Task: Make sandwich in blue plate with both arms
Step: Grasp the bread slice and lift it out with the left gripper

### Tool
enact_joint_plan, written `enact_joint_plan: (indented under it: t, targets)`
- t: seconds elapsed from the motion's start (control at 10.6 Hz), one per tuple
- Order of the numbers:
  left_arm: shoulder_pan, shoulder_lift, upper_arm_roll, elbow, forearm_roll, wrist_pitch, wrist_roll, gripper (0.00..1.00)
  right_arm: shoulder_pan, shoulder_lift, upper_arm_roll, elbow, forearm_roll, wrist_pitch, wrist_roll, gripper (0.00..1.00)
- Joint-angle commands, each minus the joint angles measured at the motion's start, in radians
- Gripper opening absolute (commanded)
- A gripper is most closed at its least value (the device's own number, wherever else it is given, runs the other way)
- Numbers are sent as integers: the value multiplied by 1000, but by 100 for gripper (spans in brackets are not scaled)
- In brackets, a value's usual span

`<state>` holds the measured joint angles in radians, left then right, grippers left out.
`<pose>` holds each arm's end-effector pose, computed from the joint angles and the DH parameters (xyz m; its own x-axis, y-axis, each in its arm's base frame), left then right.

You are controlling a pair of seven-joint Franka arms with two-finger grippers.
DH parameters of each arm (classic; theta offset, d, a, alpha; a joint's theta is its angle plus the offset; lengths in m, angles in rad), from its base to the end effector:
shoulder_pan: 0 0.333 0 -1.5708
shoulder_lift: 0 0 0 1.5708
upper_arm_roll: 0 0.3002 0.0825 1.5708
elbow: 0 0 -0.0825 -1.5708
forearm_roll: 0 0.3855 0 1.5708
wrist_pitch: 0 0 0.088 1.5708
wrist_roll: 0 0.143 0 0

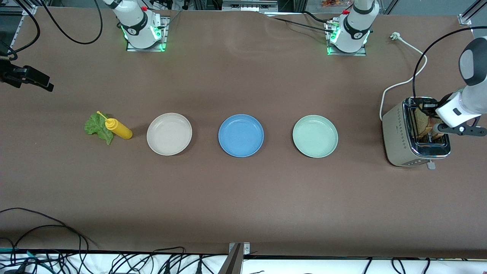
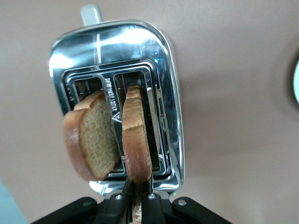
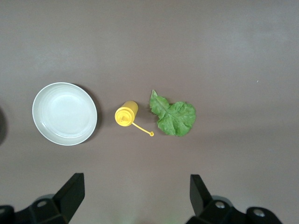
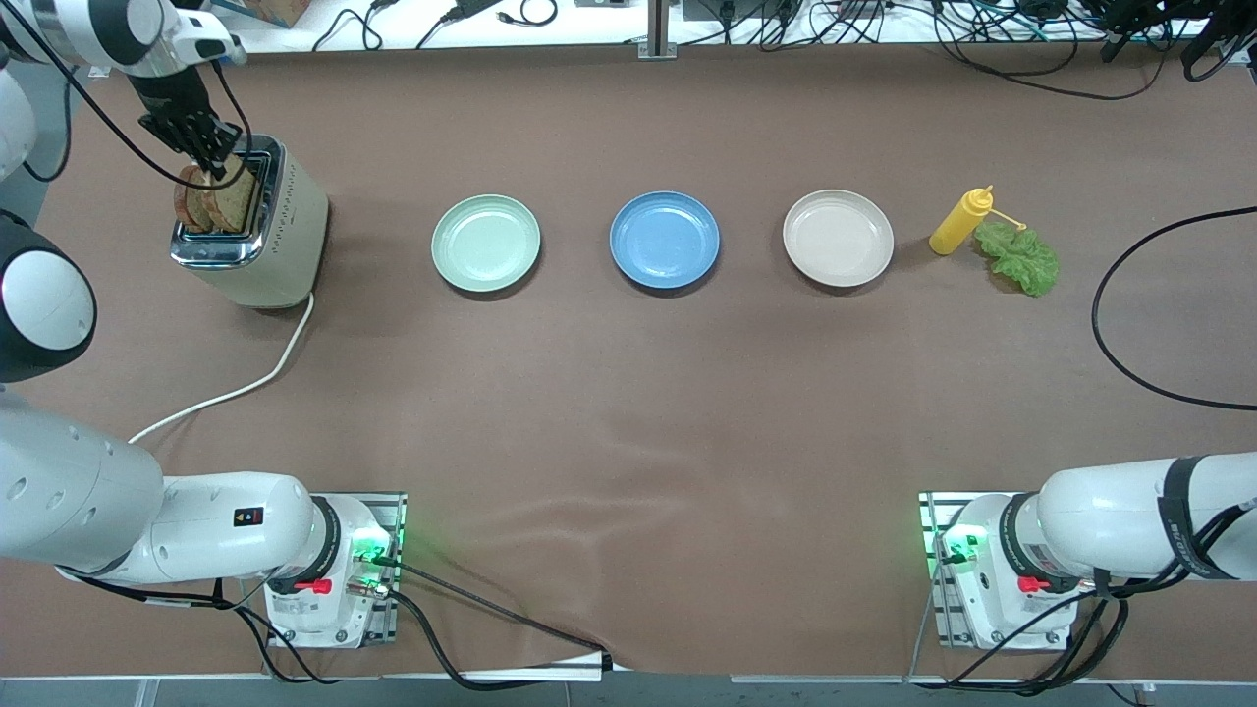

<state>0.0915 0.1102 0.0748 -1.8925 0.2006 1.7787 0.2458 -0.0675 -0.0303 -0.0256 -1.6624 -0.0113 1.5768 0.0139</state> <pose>0.5431 0.1151 0.3795 0.9567 -0.1199 -0.2651 -0.1582 -0.9790 -0.1284 0.5406 -0.0523 0.5466 0.9928 -0.1065 -0.0551 -0.1061 -0.9943 0.0113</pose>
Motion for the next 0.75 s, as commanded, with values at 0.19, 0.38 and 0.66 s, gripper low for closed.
enact_joint_plan:
  t: [0.19,0.38,0.66]
  targets:
    - [-19,-44,-10,120,-61,-185,24,0,-6,4,7,24,-1,-21,0,100]
    - [-44,-49,-19,148,-67,-206,21,0,-6,4,7,24,-2,-21,-2,100]
    - [-73,-37,-27,148,-200,-205,9,0,-6,4,9,24,-3,-21,8,100]
